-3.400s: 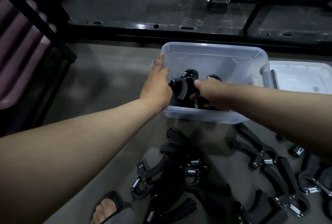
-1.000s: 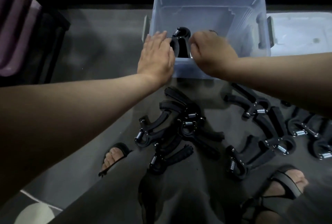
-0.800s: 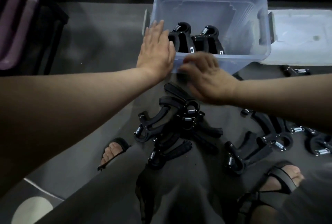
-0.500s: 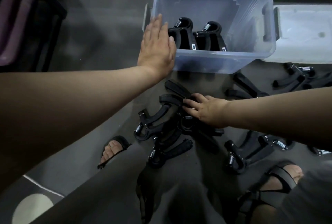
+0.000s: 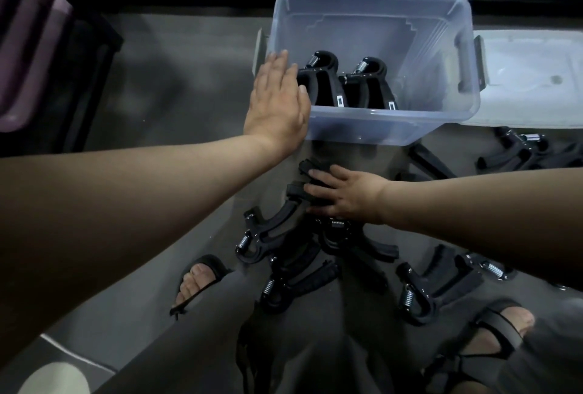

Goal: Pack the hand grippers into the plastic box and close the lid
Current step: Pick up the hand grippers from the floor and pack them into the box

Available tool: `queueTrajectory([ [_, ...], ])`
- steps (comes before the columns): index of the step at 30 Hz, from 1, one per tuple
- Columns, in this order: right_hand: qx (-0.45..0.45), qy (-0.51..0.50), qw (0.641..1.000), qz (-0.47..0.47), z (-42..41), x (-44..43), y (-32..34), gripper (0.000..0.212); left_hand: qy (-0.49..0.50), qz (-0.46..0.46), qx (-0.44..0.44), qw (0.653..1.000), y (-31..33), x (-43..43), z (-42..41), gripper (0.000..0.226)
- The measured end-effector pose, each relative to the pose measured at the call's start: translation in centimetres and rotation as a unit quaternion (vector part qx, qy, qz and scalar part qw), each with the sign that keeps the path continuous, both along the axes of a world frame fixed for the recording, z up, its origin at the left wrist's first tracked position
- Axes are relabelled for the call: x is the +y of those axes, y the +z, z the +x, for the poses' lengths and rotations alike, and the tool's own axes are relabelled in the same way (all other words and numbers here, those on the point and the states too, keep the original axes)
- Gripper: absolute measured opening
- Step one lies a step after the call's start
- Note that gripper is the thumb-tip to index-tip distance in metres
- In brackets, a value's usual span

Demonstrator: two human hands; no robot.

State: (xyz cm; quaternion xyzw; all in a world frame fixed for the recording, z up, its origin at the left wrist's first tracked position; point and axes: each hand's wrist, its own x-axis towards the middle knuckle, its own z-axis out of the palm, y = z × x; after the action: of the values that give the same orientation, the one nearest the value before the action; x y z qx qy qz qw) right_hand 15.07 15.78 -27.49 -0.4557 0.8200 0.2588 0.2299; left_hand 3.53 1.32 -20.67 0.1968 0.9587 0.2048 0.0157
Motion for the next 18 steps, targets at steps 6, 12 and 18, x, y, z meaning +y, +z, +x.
queueTrajectory([
  [6,0.029,0.063,0.998,-0.011,-0.4,1.0,0.3,0.062,-0.008,-0.006,0.013,1.000,-0.1,-0.1,0.0,0.051],
  [12,-0.007,0.039,0.996,-0.076,-1.1,3.6,0.3,0.084,-0.008,-0.004,0.023,1.000,-0.3,-0.1,-0.1,0.051],
  [18,0.017,-0.016,1.000,-0.011,-1.0,3.6,-0.3,0.055,-0.004,-0.002,0.021,1.000,-0.3,0.0,-0.1,0.051],
])
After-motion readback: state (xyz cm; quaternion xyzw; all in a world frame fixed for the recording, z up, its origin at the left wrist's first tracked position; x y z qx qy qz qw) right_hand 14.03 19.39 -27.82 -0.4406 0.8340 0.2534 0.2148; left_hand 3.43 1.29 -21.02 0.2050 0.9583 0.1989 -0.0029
